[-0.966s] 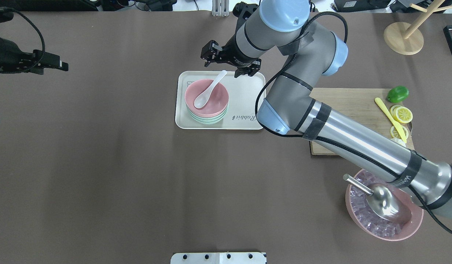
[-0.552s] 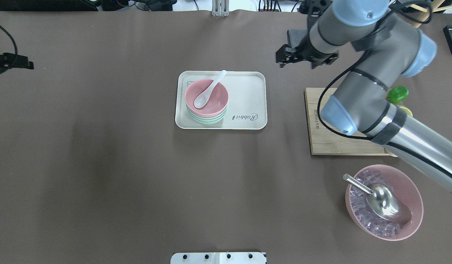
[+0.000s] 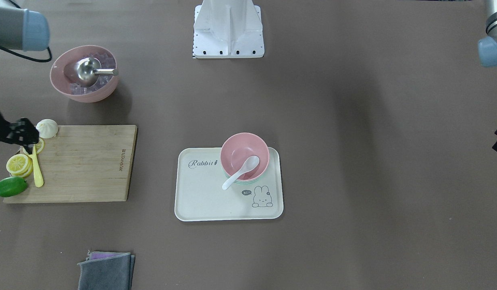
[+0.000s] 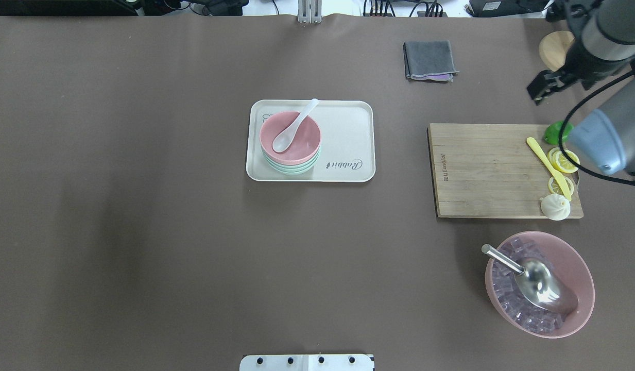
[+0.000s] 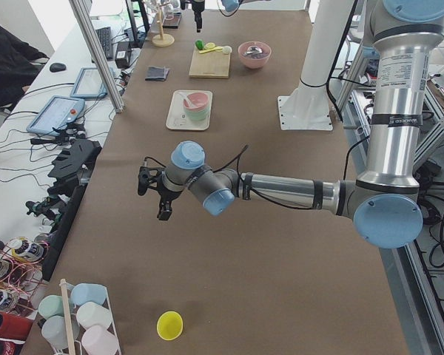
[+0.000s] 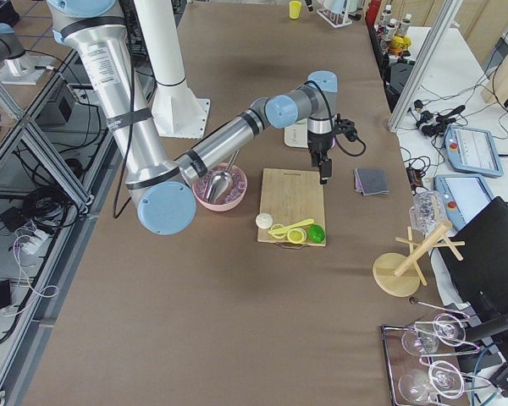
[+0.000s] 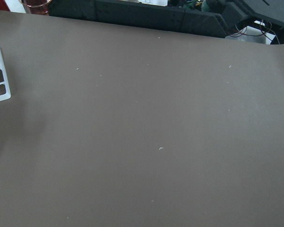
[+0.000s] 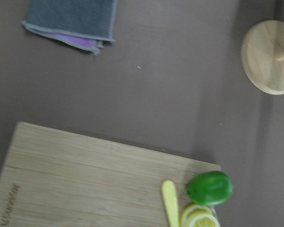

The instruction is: Stack pink bowl on green and place spoon

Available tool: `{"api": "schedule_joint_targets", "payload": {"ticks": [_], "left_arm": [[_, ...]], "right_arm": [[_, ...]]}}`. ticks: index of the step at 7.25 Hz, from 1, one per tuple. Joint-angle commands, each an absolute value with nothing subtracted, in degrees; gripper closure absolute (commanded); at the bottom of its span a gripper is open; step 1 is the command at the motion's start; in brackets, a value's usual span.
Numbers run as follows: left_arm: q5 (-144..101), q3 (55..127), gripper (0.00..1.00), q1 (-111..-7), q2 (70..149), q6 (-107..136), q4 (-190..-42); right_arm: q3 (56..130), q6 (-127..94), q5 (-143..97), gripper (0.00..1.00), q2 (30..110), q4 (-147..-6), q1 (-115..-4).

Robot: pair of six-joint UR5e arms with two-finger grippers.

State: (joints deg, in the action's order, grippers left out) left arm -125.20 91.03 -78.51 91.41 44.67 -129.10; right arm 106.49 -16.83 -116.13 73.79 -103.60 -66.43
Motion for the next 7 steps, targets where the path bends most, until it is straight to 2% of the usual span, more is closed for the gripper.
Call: {"api": "schedule_joint_targets", "payload": {"ticks": [1, 2, 3, 4, 7], "left_arm": [[-133.7, 92.0, 0.02, -86.8, 91.9, 29.5, -113.7], [-133.9, 93.0, 0.02, -89.1, 94.5, 19.4, -102.9], [-134.2, 92.6, 0.02, -90.2, 93.6, 12.1, -100.3], [-134.5, 92.5, 0.02, -90.2, 89.2, 11.0, -101.4], [-134.0, 89.6, 0.02, -90.0, 87.0, 10.9, -104.4]], "right_arm": [[106.2, 1.2, -122.9, 0.00, 85.6, -103.6, -80.5], [105.7, 3.7, -127.1, 0.00, 89.6, -103.6, -84.2], [105.7, 5.0, -131.0, 0.00, 92.8, -103.5, -86.6], [105.7, 5.6, -133.1, 0.00, 94.7, -103.5, -88.6], [105.6, 5.7, -136.6, 0.00, 98.4, -103.6, -89.9]]}}
